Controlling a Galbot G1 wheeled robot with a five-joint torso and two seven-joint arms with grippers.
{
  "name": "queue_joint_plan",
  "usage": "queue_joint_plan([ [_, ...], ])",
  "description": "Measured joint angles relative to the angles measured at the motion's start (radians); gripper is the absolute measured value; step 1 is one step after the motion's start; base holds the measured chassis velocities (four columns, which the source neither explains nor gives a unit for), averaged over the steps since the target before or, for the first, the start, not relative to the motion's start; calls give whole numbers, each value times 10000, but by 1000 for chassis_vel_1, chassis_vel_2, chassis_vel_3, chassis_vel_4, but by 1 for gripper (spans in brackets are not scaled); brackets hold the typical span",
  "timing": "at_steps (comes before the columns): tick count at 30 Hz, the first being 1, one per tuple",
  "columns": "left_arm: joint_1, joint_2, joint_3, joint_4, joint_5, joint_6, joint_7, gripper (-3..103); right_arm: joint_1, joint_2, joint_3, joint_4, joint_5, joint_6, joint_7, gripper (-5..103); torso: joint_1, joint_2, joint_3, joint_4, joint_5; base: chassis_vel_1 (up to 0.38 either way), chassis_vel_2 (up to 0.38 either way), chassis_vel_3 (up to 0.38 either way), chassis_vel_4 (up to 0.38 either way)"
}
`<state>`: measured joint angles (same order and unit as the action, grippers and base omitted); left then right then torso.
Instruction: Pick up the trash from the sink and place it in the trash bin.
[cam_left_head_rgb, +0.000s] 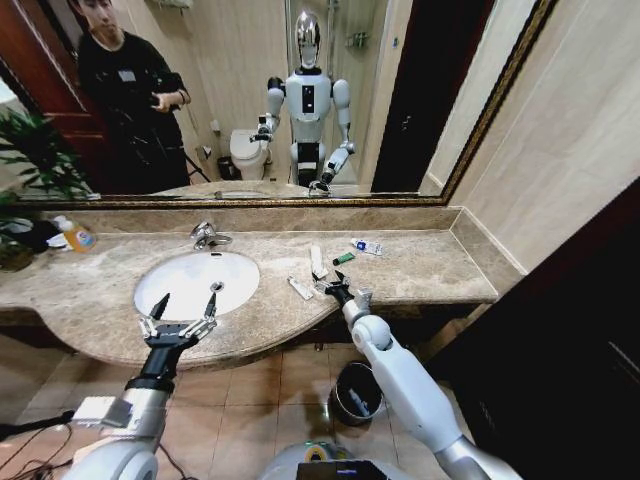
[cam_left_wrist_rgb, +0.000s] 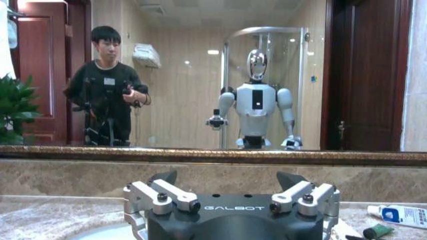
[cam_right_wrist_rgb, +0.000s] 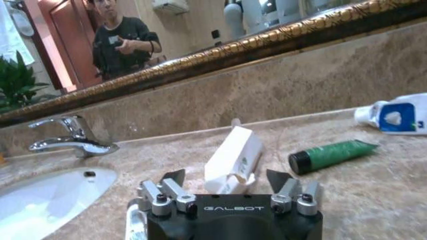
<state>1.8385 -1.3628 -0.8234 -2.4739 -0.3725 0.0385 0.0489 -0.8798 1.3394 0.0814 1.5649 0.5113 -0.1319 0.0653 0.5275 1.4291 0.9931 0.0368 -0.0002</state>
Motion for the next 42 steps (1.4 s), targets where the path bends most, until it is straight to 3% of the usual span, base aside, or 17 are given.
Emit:
queue_joint_plan([
  [5, 0, 0, 0, 0, 0, 0, 0, 100, 111, 6, -29, -142, -33, 2, 6, 63, 0, 0, 0, 0, 0, 0, 0, 0, 0],
  [6, 0, 0, 0, 0, 0, 0, 0, 100, 111, 6, -29, -142, -33, 2, 6, 63, 0, 0, 0, 0, 0, 0, 0, 0, 0],
  [9, 0, 0, 0, 0, 0, 0, 0, 100, 104, -34, -42, -155, -52, 10, -3, 47, 0, 0, 0, 0, 0, 0, 0, 0, 0],
  [18, 0, 0, 0, 0, 0, 0, 0, 100, 63, -53, -155, -175, -187, 96, -60, 35, 0, 0, 0, 0, 1, 0, 0, 0, 0],
  [21, 0, 0, 0, 0, 0, 0, 0, 100, 35, 0, -191, -208, -238, 209, -93, 24, 0, 0, 0, 0, 2, 0, 0, 0, 0],
  [25, 0, 0, 0, 0, -1, 0, 0, 100, 23, -1, -221, -218, -257, 253, -127, 19, 0, 0, 0, 0, 1, 0, 0, 0, 0],
  [30, 0, 0, 0, 0, 0, 0, 0, 100, 22, -2, -243, -167, -280, 306, -136, 3, 0, 0, 0, 0, 2, 0, 0, 0, 0],
  [42, 0, 0, 0, 0, 0, 1, 0, 100, -536, -559, -39, 1340, -212, 255, -107, 0, 0, 0, 0, 0, 2, 0, 0, 0, 0],
])
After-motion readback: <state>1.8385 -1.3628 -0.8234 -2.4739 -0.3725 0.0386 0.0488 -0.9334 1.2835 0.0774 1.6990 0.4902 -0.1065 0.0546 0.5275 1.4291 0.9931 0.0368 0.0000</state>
